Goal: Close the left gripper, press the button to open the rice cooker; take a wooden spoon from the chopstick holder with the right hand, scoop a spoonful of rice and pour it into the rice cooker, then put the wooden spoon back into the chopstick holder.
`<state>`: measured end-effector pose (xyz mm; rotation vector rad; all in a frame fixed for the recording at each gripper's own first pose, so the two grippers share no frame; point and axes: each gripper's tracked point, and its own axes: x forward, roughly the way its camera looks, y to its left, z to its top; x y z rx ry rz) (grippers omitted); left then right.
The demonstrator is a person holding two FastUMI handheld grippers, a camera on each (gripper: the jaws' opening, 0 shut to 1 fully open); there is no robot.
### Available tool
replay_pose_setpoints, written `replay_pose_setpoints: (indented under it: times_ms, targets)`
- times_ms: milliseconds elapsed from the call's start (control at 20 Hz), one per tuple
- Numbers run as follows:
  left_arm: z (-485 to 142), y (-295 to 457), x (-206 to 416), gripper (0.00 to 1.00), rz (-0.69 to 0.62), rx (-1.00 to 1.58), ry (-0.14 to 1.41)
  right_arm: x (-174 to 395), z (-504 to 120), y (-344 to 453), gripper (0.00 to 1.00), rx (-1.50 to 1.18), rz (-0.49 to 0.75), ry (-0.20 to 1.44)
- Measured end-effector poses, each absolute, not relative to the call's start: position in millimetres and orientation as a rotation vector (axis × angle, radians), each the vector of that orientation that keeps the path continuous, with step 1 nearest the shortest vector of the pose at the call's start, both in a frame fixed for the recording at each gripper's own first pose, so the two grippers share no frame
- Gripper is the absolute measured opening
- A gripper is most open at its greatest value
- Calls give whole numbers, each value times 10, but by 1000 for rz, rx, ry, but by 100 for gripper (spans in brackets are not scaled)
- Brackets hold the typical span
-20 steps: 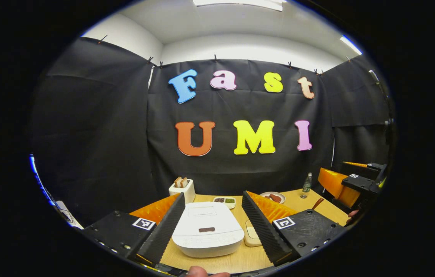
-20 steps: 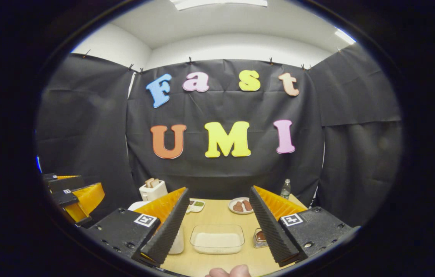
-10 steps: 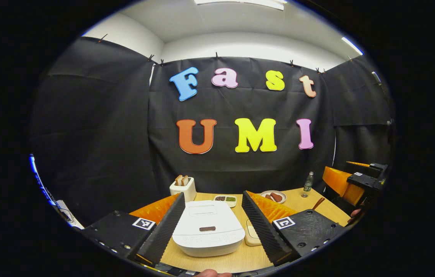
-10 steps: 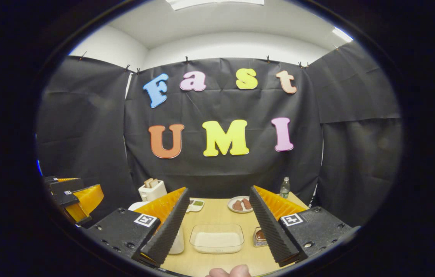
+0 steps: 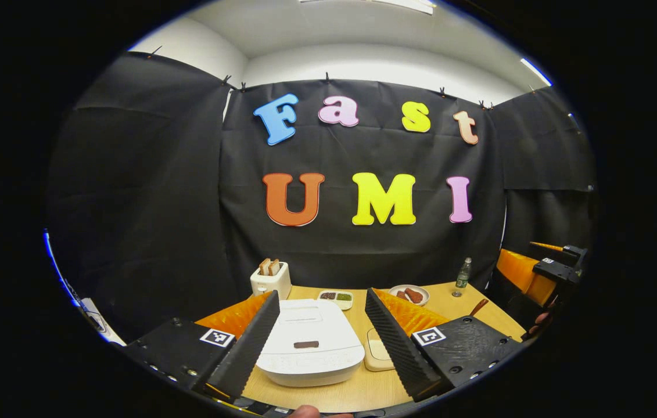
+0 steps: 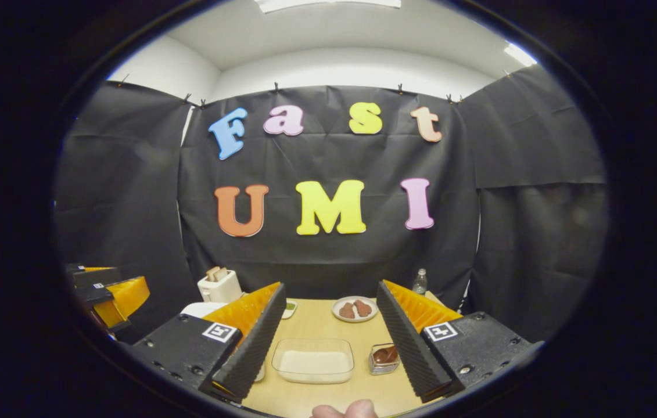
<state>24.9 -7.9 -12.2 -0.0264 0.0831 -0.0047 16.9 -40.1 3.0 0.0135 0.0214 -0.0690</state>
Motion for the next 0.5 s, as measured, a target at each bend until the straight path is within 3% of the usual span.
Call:
replay_pose_setpoints:
  times_ms: [300,350,450,500]
  targets:
    - [-350,-74,456,86,-26,-58,185,347,-44,-555,99,26,-75,36]
    - [-446,-57,508,77,-28,-73,221,374,-75,-597,99,18,-79,45]
    - [-647,-45,607,70,-33,-106,308,442,-103,-682,100,17,-87,54]
    - [-735,-13,639,55,-32,-121,345,476,-119,-735,100,21,-93,58]
